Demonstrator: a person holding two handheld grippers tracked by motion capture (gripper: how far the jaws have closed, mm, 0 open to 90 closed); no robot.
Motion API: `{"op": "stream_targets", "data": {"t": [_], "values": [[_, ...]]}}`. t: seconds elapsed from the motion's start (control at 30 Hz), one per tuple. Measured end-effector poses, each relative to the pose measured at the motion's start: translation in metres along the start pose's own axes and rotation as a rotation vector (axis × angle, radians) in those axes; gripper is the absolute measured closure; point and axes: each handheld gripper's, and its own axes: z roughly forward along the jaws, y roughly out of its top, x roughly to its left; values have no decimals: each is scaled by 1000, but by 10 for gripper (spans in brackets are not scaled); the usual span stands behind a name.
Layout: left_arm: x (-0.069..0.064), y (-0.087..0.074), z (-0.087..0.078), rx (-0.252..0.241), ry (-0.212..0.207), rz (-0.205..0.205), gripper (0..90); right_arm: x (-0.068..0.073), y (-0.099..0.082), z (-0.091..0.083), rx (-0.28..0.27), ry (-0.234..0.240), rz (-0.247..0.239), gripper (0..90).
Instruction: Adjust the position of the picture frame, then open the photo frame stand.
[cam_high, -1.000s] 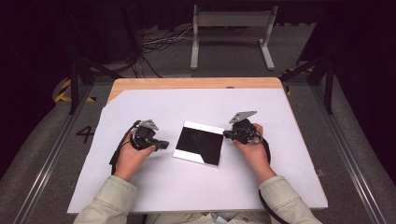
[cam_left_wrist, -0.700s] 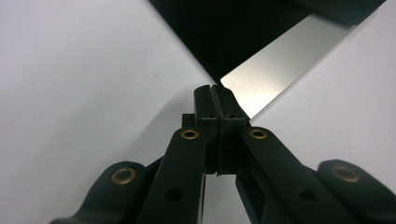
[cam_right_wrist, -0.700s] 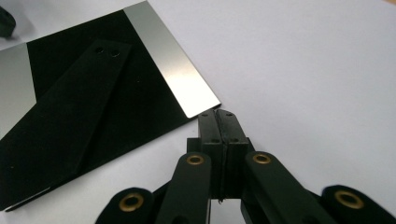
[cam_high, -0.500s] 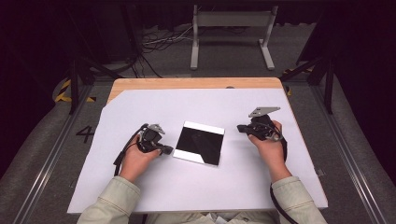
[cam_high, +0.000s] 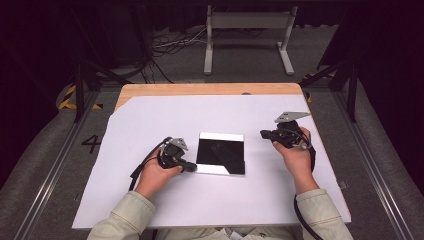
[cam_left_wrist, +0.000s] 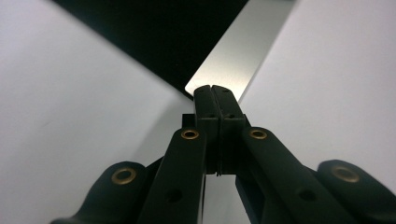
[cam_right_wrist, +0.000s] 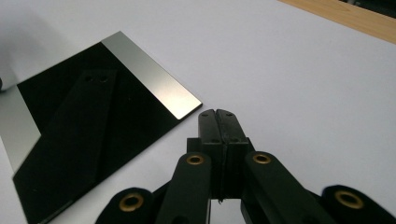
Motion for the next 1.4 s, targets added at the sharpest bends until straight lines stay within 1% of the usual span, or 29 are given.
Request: {"op": "stream_targets", "data": {"t": [0.03,0.07,0.13,0.23,0.27,0.33,0.37,0.4,0.43,0.47,0.5,0.57,0.63,0.67,0.7,0.73,0.77,0.83,0.9,0.93,1.03,1.1,1.13,1.17,1.2,1.23,1.33,1.37,1.4], "values": [[-2,1,3,-2,-20,8,900,-1,0,0,0,0,0,900],[-5,3,6,-2,-24,19,900,-1,0,-1,0,-1,0,900],[-10,7,7,15,-2,46,900,-1,0,0,2,3,-3,900],[-11,8,9,11,-6,48,900,0,0,-1,8,9,-10,900],[-9,7,9,2,-20,43,900,0,1,-2,8,11,-15,900],[-8,7,9,-6,-21,46,900,0,1,-3,6,10,-18,900],[-8,7,6,-13,2,49,900,0,1,-4,6,13,-19,900],[-8,7,-3,-35,43,51,900,0,1,-8,5,17,-27,900],[-6,6,-9,-55,60,53,900,0,1,-10,5,20,-29,900],[-5,5,-15,-77,80,43,881,0,0,-12,5,22,-34,900],[-5,5,-15,-77,80,43,866,0,0,-12,5,22,-34,900],[-1,1,-33,-130,138,28,848,0,0,-19,6,36,-32,900],[2,-1,-44,-176,158,1,823,0,-1,-23,3,45,-30,900],[2,-1,-44,-176,158,1,792,0,-1,-23,3,45,-30,900],[2,-2,-49,-215,175,-25,792,-1,-1,-26,6,47,-31,900],[4,-3,-54,-247,192,-39,736,-1,-2,-28,6,52,-23,900],[4,-4,-57,-264,195,-50,691,-1,-2,-30,4,55,-24,900],[7,-7,-64,-297,206,-69,648,0,-3,-33,1,59,-30,899],[10,-10,-70,-326,226,-89,609,0,-2,-37,-4,65,-33,869],[10,-10,-70,-326,226,-89,603,0,-2,-37,-4,65,-33,869],[13,-13,-76,-347,251,-109,582,2,0,-38,-13,75,-29,845],[13,-13,-81,-325,303,-76,560,4,2,-39,-16,80,-35,812],[13,-13,-82,-331,310,-70,557,5,2,-40,-21,82,-32,803],[13,-13,-83,-333,313,-64,551,5,3,-40,-26,85,-29,798],[13,-14,-84,-337,311,-70,541,6,3,-41,-30,88,-28,791],[14,-14,-84,-332,318,-63,536,6,4,-41,-30,89,-29,785],[14,-15,-85,-324,322,-55,534,6,5,-42,-31,98,-21,762],[15,-15,-86,-322,328,-48,525,7,6,-41,-21,109,-11,731],[15,-16,-86,-321,328,-42,525,8,6,-40,-20,110,-13,731]]}}
